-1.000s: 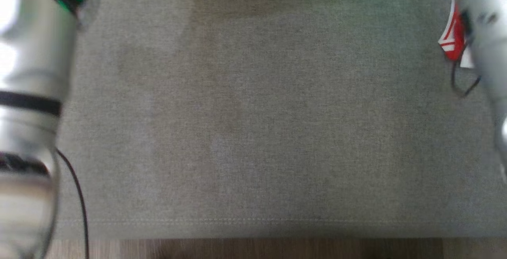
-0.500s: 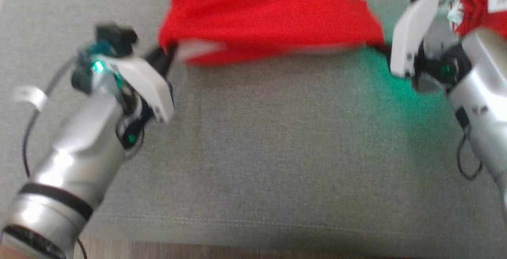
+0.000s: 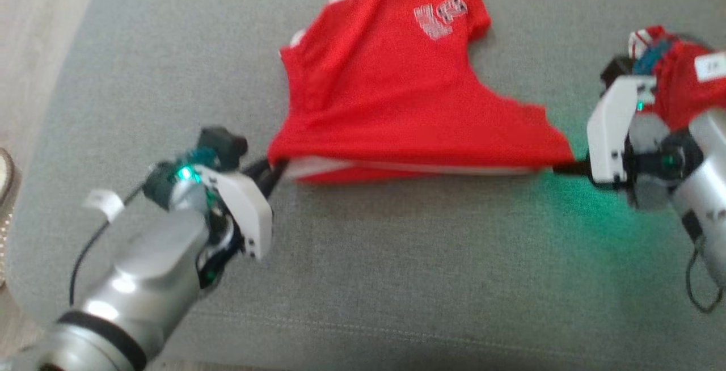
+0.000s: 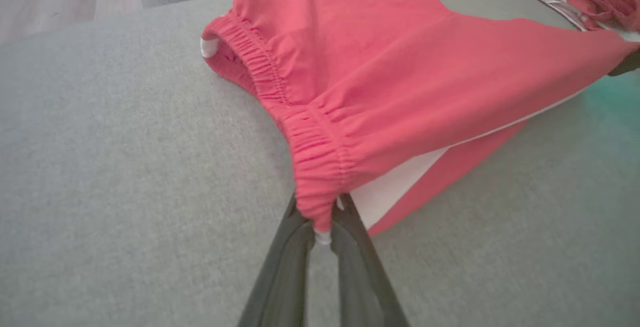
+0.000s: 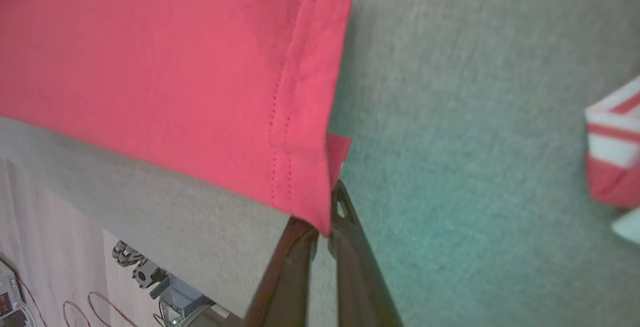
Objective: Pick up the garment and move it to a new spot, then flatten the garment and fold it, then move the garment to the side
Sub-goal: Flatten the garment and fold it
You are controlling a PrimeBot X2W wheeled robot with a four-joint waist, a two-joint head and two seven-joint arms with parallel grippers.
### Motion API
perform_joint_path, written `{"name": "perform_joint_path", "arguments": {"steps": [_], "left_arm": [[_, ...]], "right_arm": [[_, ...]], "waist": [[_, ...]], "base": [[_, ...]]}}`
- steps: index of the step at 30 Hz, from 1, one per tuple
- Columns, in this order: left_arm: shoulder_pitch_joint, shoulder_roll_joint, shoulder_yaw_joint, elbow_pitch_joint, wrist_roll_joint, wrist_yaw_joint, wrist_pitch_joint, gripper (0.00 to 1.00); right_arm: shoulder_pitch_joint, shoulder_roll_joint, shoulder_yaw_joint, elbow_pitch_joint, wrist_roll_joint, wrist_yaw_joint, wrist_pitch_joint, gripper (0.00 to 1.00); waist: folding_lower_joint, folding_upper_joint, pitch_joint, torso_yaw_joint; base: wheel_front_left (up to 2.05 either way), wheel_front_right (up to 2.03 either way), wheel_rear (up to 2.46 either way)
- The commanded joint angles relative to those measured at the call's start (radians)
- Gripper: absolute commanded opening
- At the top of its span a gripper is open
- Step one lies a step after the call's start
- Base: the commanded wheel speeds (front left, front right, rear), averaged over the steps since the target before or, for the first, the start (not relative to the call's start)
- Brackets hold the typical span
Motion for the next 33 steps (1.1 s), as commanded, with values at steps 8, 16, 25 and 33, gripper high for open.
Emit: {"name": "perform_joint_path", "arguments": {"steps": [8,16,25,33], "left_arm": [[0.081,0.052,-0.056,-0.073,-0.063,0.002,-0.007,0.00],[0.197,0.090,-0.123,-0.190,-0.096,0.002,0.034,0.00],[0.196,0.138,-0.079,-0.362,-0.131,0.058,0.052,0.00],[0.095,0.147,-0.016,-0.405,-0.145,0.075,0.055,0.00]], "right_arm": [[0.179,-0.108,-0.056,-0.105,0.011,0.007,0.090,0.00],[0.365,-0.186,-0.112,-0.275,0.029,0.007,0.223,0.00],[0.381,-0.153,-0.347,-0.451,-0.009,0.007,0.291,0.00],[0.231,0.011,-0.517,-0.450,-0.162,0.007,0.357,0.00]], "waist": [[0.0001,0.0000,-0.110,0.017],[0.0001,0.0000,-0.199,0.011],[0.0001,0.0000,-0.190,0.028],[0.0001,0.0000,-0.100,0.051]], "base": [[0.00,0.00,0.00],[0.00,0.00,0.00],[0.00,0.00,0.00],[0.00,0.00,0.00]]}}
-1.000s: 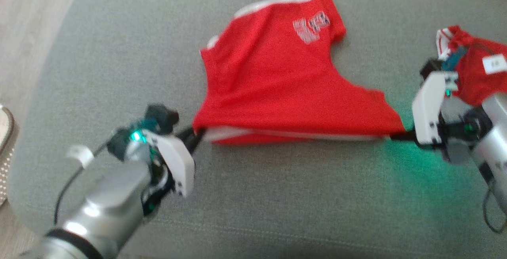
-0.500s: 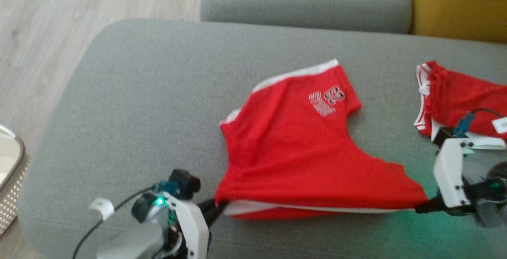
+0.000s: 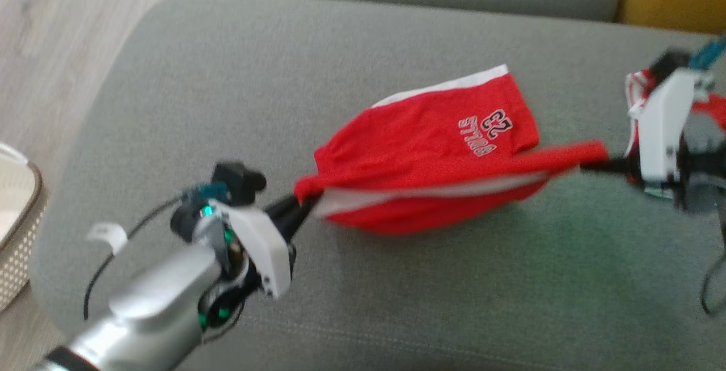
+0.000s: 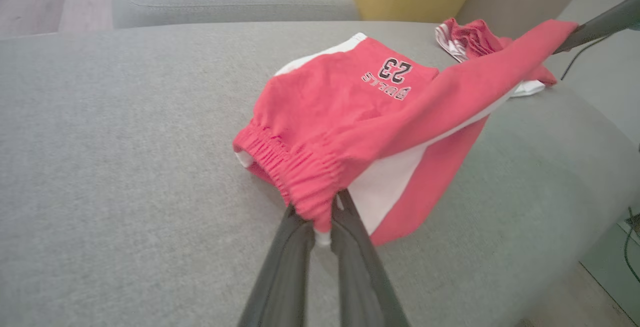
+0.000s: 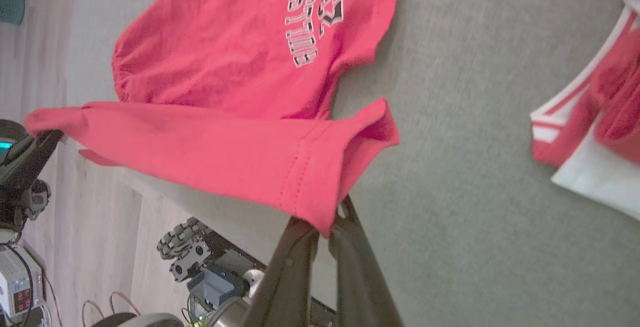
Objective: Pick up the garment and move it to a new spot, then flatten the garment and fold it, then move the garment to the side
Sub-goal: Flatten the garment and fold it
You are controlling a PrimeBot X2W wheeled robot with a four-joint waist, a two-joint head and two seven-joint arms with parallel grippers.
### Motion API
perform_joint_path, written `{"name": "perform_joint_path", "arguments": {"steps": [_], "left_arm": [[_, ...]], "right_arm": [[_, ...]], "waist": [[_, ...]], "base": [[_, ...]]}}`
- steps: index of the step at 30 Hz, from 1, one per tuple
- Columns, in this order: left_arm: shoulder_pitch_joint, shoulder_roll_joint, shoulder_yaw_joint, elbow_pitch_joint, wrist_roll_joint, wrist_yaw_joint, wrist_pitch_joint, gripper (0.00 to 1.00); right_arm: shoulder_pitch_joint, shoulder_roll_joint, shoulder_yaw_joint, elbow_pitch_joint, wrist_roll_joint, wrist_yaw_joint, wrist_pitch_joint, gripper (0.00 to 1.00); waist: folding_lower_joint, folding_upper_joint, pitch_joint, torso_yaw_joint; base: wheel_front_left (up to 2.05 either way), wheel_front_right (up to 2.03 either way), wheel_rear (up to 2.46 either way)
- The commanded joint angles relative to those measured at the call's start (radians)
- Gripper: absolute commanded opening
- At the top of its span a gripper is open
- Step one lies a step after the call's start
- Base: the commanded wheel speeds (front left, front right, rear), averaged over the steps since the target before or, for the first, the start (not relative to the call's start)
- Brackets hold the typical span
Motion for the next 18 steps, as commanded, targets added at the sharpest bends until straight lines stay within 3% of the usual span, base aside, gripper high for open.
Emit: {"name": "perform_joint_path", "arguments": {"steps": [1,10,18], "left_arm": [[-0.070,0.023,0.053,-0.019,-0.008,0.002,-0.007,0.00],[-0.216,-0.050,0.086,0.062,-0.001,-0.031,-0.031,0.00],[-0.294,-0.122,0.074,0.178,0.010,-0.057,-0.071,0.00]], "right_arm": [[-0.072,0.009,-0.026,-0.027,-0.034,0.007,0.013,0.00],[-0.282,0.167,-0.173,0.035,-0.286,0.007,0.040,0.00],[-0.375,0.224,-0.220,0.081,-0.410,0.007,-0.033,0.00]], "waist": [[0.0001,0.0000,0.042,0.014],[0.0001,0.0000,0.183,0.049],[0.0001,0.0000,0.258,0.065]], "base": [[0.00,0.00,0.00],[0.00,0.00,0.00],[0.00,0.00,0.00]]}}
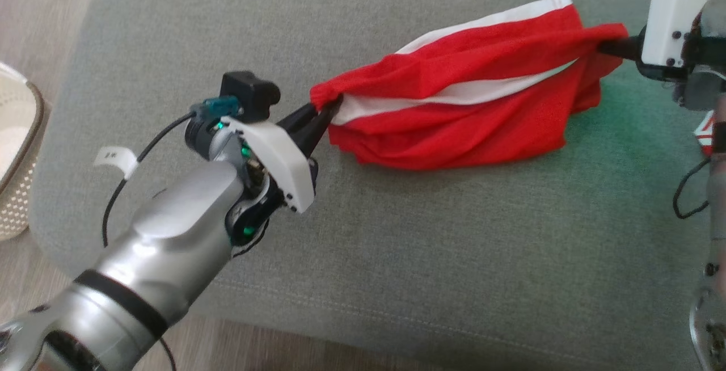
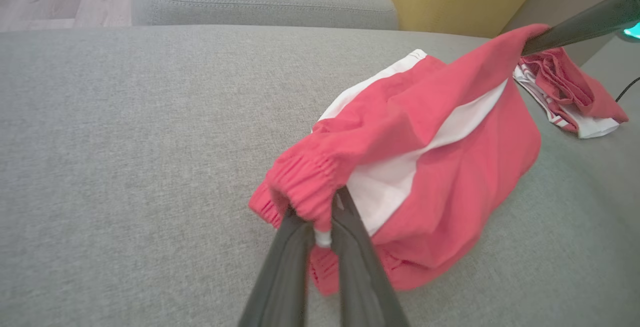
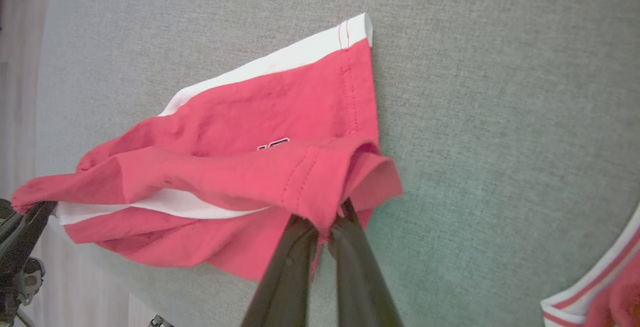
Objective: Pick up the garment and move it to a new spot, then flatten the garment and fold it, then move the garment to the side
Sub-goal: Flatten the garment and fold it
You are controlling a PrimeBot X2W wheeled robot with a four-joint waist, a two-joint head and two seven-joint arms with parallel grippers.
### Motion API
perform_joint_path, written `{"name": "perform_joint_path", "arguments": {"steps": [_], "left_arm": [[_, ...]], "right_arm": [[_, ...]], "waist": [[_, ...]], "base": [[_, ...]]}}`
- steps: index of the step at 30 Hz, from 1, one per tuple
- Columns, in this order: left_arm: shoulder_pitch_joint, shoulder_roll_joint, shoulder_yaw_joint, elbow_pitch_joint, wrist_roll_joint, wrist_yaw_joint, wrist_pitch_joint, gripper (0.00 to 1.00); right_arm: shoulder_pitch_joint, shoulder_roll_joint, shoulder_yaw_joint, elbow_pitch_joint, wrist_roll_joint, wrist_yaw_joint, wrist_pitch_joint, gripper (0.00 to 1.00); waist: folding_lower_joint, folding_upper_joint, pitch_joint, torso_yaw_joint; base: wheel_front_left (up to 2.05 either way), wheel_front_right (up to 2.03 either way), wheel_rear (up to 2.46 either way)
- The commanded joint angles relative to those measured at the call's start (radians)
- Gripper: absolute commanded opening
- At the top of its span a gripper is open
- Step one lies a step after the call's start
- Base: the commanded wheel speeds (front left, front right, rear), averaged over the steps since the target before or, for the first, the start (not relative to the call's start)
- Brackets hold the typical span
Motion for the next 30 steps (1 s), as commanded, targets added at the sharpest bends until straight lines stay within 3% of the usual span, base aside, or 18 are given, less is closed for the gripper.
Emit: {"name": "perform_joint_path", "arguments": {"steps": [1,13,14,15,16,17,22,30], "left_arm": [[-0.065,0.013,0.034,-0.002,0.009,-0.005,-0.018,0.00],[-0.132,-0.052,0.052,0.141,0.012,-0.014,-0.072,0.00],[-0.135,-0.057,0.052,0.149,0.013,-0.014,-0.073,0.00],[-0.136,-0.061,0.050,0.155,0.014,-0.014,-0.074,0.00],[-0.138,-0.064,0.048,0.162,0.014,-0.014,-0.075,0.65],[-0.141,-0.066,0.049,0.169,0.015,-0.014,-0.076,1.00],[-0.143,-0.076,0.095,0.200,0.025,-0.015,-0.078,1.00],[-0.055,-0.060,0.294,0.149,0.102,0.022,-0.079,1.00]], "right_arm": [[-0.051,0.016,0.008,-0.036,-0.014,0.007,-0.012,0.00],[-0.101,0.004,0.045,0.011,-0.054,0.007,-0.129,0.00],[-0.103,-0.001,0.049,0.016,-0.060,0.007,-0.139,0.16],[-0.106,-0.006,0.052,0.017,-0.069,0.007,-0.160,0.93],[-0.110,-0.009,0.051,0.020,-0.078,0.007,-0.184,1.00],[-0.113,-0.009,0.051,0.024,-0.084,0.007,-0.210,1.00],[-0.111,-0.003,0.045,0.064,-0.090,0.007,-0.307,1.00],[-0.024,-0.024,0.078,0.037,-0.046,0.007,-0.582,1.00]], "waist": [[-0.0001,0.0000,0.021,0.007],[-0.0001,0.0000,0.090,0.015],[-0.0001,0.0000,0.093,0.016],[-0.0001,0.0000,0.097,0.016],[-0.0001,0.0000,0.100,0.016],[-0.0001,0.0000,0.102,0.016],[-0.0001,0.0000,0.095,0.008],[-0.0001,0.0000,0.017,-0.023]], "base": [[0.00,0.00,0.00],[0.00,0.00,0.00],[0.00,0.00,0.00],[0.00,0.00,0.00],[0.00,0.00,0.00],[0.00,0.00,0.00],[0.00,0.00,0.00],[0.00,0.00,0.00]]}}
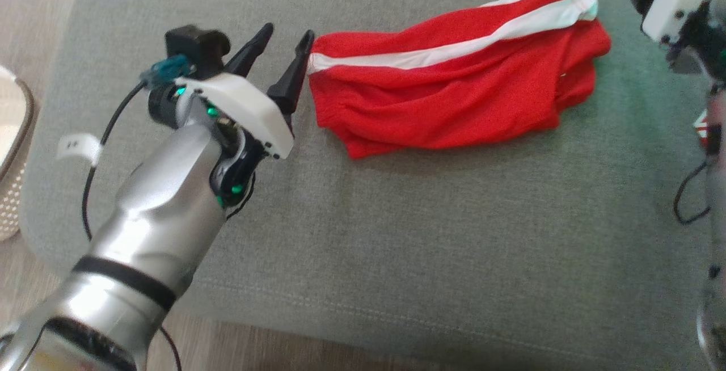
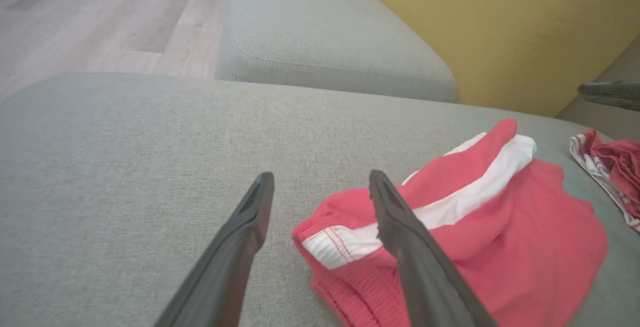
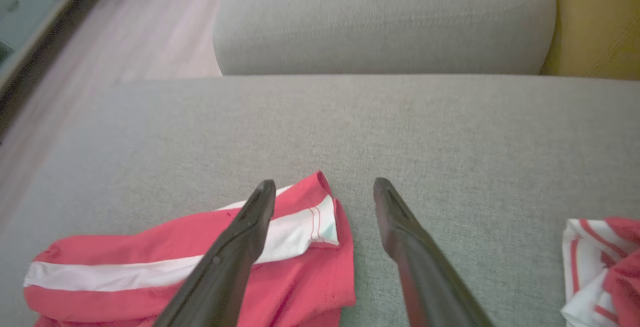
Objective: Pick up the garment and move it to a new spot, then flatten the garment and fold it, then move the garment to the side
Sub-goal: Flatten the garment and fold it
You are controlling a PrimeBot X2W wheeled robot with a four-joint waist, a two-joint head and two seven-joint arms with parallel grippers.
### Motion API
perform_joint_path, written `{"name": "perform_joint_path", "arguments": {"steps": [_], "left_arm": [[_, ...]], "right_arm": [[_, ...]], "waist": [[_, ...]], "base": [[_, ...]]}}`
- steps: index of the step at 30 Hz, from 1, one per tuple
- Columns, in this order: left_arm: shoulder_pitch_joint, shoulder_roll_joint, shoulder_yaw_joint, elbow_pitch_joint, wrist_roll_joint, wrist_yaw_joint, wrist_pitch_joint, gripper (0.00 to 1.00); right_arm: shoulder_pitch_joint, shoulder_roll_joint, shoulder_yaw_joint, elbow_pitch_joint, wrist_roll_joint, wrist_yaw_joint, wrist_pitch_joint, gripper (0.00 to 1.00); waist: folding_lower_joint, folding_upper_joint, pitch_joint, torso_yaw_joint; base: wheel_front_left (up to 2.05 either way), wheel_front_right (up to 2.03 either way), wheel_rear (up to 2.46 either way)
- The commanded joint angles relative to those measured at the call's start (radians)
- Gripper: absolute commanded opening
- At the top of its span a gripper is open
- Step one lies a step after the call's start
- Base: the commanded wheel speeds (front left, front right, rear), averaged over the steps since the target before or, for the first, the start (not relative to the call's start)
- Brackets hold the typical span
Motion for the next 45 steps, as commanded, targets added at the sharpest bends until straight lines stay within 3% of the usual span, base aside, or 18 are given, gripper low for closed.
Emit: {"name": "perform_joint_path", "arguments": {"steps": [1,8,13,18,24,28,37,41,45], "left_arm": [[0.008,0.042,0.077,-0.047,0.030,0.017,-0.012,1.00],[0.179,0.045,0.333,-0.223,0.151,0.077,-0.012,1.00],[0.330,0.014,0.495,-0.356,0.242,0.086,-0.012,1.00],[0.482,-0.041,0.632,-0.462,0.331,0.069,-0.012,1.00],[0.636,-0.095,0.720,-0.524,0.423,0.025,-0.012,1.00],[0.718,-0.119,0.761,-0.577,0.473,0.003,-0.012,1.00],[0.794,-0.133,0.779,-0.608,0.441,-0.013,-0.012,1.00],[0.783,-0.133,0.764,-0.614,0.425,-0.012,-0.012,1.00],[0.764,-0.133,0.748,-0.607,0.418,-0.012,-0.012,1.00]], "right_arm": [[0.025,0.003,0.017,-0.058,0.032,0.007,-0.063,1.00],[0.204,-0.029,0.093,-0.180,0.094,0.007,-0.331,1.00],[0.343,-0.046,0.144,-0.248,0.088,0.007,-0.503,1.00],[0.472,-0.026,0.143,-0.283,0.052,0.007,-0.649,1.00],[0.623,0.029,0.114,-0.310,-0.019,0.007,-0.779,1.00],[0.699,0.061,0.091,-0.322,-0.076,0.007,-0.832,1.00],[0.765,0.114,0.063,-0.329,-0.136,0.007,-0.859,1.00],[0.743,0.145,0.061,-0.320,-0.081,0.007,-0.827,1.00],[0.685,0.176,0.037,-0.277,0.055,0.007,-0.745,1.00]], "waist": [[0.0000,0.0000,-0.036,-0.018],[0.0000,0.0000,-0.124,-0.058],[0.0000,0.0000,-0.176,-0.084],[0.0000,0.0000,-0.223,-0.105],[0.0000,0.0000,-0.266,-0.122],[0.0000,0.0000,-0.278,-0.132],[0.0000,0.0000,-0.273,-0.133],[0.0000,0.0000,-0.253,-0.115],[0.0000,0.0000,-0.224,-0.084]], "base": [[0.00,0.00,0.00],[0.00,0.00,0.00],[0.00,0.00,0.00],[0.00,0.00,0.00],[0.00,0.00,0.00],[0.00,0.00,0.00],[0.00,0.00,0.00],[0.00,0.00,0.00],[0.00,0.00,0.00]]}}
